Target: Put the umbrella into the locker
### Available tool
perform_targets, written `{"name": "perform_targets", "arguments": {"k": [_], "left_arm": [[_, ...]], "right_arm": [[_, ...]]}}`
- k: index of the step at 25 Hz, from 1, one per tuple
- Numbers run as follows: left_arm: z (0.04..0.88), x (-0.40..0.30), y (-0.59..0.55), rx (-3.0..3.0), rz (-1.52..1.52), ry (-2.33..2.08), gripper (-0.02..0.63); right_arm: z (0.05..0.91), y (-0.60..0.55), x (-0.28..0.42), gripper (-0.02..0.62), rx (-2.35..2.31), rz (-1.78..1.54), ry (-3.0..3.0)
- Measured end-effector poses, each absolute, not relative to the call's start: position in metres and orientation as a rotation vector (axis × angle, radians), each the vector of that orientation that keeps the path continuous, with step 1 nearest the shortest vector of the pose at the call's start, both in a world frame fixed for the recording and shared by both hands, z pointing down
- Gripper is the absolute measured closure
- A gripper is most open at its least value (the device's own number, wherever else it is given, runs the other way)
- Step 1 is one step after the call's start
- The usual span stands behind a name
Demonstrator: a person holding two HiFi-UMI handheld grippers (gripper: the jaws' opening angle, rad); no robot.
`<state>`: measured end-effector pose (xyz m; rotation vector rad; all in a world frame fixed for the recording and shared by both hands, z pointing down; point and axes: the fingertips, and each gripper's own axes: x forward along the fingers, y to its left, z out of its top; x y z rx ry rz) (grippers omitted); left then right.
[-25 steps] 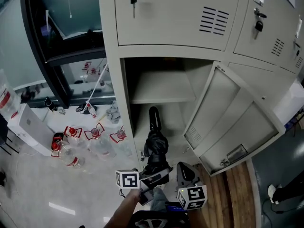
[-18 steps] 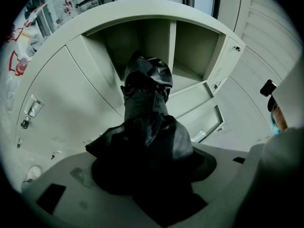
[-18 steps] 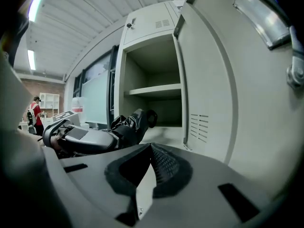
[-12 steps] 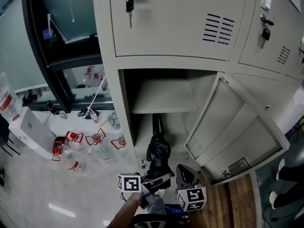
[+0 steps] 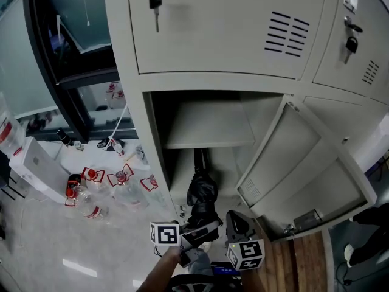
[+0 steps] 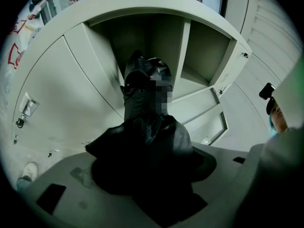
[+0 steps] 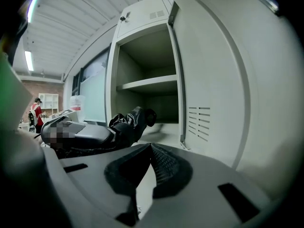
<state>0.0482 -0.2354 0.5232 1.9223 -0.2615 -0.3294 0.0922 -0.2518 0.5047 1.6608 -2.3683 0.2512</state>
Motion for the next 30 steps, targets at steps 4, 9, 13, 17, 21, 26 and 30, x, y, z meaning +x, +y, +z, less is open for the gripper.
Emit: {"name": "perform_targets", "arguments": {"k": [4, 9, 13, 17, 21, 26, 30], "left_arm": [[0.524, 0.050, -0.243, 1.929, -0.327, -0.256, 0.331], [0.530, 0.051, -0.249, 1.894, -0.328, -0.258, 0.331], [0.531, 0.053, -0.252, 1.827, -0.352, -0.243, 0.331], [0.533, 0.051, -0.262, 1.868, -0.346, -0.252, 0.331], [0.533, 0.051, -0.269, 1.834, -0.369, -0.238, 0.331], [0.527, 0.056, -0.276, 1.746, -0.417, -0.209, 0.331], [0.528, 0.057, -0.285, 1.728, -0.423, -0.213, 0.331]], "right_arm": [[0.507, -0.259, 0.092, 0.595, 1.658, 0.258, -2.363], [0.513, -0.265, 0.094, 0.595, 1.656, 0.274, -2.350], [0.515, -0.270, 0.094, 0.595, 1.652, 0.280, -2.343], [0.517, -0.275, 0.093, 0.595, 1.645, 0.284, -2.342], [0.518, -0.279, 0.094, 0.595, 1.644, 0.287, -2.337], [0.518, -0.284, 0.097, 0.595, 1.653, 0.304, -2.331], [0.521, -0.288, 0.099, 0.595, 1.652, 0.304, -2.325]]}}
